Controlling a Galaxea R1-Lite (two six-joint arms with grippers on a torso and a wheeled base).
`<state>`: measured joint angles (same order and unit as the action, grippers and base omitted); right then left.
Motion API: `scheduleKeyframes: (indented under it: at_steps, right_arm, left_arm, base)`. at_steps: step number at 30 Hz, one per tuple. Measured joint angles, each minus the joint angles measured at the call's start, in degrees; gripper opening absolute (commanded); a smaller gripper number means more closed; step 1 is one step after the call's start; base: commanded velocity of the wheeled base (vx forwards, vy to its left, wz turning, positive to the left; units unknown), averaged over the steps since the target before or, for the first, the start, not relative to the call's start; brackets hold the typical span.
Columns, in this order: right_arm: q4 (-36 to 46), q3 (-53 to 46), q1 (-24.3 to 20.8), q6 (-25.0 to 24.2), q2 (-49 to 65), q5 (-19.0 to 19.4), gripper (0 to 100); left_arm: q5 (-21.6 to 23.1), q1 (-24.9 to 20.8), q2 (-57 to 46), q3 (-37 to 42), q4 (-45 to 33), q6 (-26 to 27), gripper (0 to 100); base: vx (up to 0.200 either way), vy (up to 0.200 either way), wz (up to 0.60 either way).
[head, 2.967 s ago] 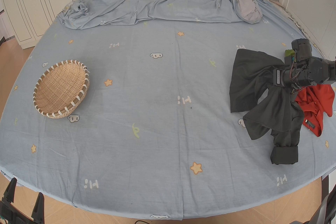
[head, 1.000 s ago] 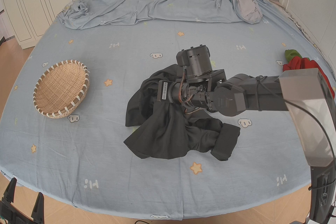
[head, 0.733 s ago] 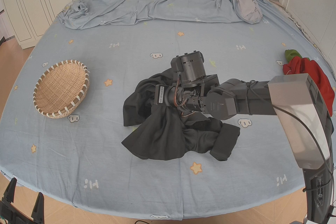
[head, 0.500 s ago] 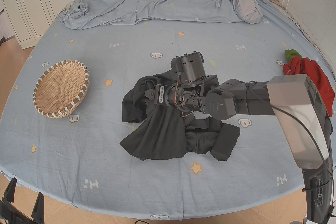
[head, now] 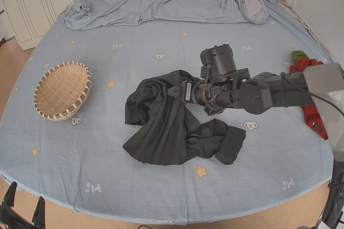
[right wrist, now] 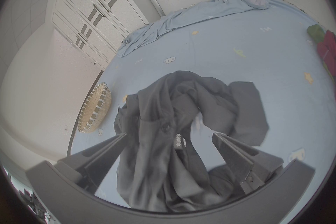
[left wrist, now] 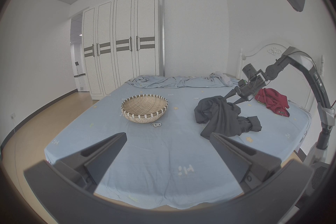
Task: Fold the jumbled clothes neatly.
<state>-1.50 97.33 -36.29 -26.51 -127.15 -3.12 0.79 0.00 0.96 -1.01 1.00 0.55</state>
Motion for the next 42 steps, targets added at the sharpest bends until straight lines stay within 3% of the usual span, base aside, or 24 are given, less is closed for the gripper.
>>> scheduleKeyframes:
  at_steps: [8, 15, 25, 36, 42]
  right_arm:
    - [-0.24, -16.37, 1.97, 0.52, 12.24, 0.45, 100]
    - [-1.01, -30.73, 5.27, 2.24, 21.25, 3.05, 100]
    - [-14.86, -48.38, 11.82, 3.74, 26.87, 7.41, 100]
    - [-16.26, -53.7, 14.45, 5.66, 24.83, 9.87, 100]
    - [-21.7, -53.89, 14.67, 5.63, 21.25, 10.45, 100]
  left_arm:
    - [-0.01, 0.0, 0.0, 0.0, 0.17, 0.11, 100]
    - [-0.01, 0.0, 0.0, 0.0, 0.17, 0.13, 100]
    - [0.0, 0.0, 0.0, 0.05, 0.12, 0.16, 100]
    - [0.0, 0.0, 0.0, -0.02, 0.12, 0.13, 100]
    - [0.0, 0.0, 0.0, 0.0, 0.12, 0.13, 100]
  base:
    - [0.0, 0.0, 0.0]
    - [0.0, 0.0, 0.0]
    - [0.0, 0.0, 0.0]
    - [0.0, 0.0, 0.0]
    - [0.0, 0.0, 0.0]
